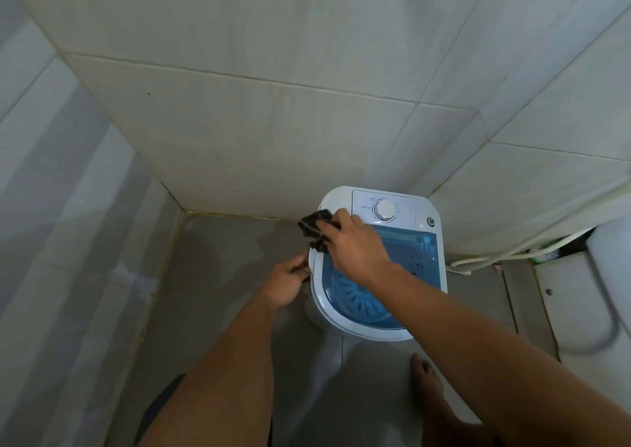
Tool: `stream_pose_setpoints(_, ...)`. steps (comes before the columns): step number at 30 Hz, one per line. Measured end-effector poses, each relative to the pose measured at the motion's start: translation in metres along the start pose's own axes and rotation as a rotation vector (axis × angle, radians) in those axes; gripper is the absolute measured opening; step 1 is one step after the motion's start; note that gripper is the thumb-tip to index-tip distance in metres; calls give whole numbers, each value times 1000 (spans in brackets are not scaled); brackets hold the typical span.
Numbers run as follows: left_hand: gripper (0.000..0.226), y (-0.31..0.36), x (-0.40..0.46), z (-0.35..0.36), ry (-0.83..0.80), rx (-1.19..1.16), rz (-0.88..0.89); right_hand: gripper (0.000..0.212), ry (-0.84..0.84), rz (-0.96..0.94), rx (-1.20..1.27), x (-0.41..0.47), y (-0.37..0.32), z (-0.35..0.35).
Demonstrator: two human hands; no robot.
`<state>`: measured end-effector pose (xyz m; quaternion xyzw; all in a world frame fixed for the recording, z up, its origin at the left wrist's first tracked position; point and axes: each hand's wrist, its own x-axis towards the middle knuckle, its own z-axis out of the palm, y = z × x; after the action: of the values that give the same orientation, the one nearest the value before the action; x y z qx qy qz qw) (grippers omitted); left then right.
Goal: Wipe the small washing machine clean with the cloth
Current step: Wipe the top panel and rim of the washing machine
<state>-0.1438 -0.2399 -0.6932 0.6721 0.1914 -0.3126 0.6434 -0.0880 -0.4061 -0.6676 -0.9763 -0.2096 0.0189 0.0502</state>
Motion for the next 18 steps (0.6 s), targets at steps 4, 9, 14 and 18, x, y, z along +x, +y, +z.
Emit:
stream_pose_setpoints(4,49,3,-3,-8,-23,-160,-113,48,-129,-151,26,-33,-6,-8)
stream_pose_setpoints(9,68,11,-7,-12,-64,-158,-100,45,-418,-490,-91,-83,-35,-22)
stream_pose_setpoints(14,65,17,-10,-2,-41,-106,-40,46,-312,-486,127,-88,-26,-47)
stream_pose_setpoints(18,59,17,-14,4,-10,-113,-46,48,-13,90,179,-37,35,-48)
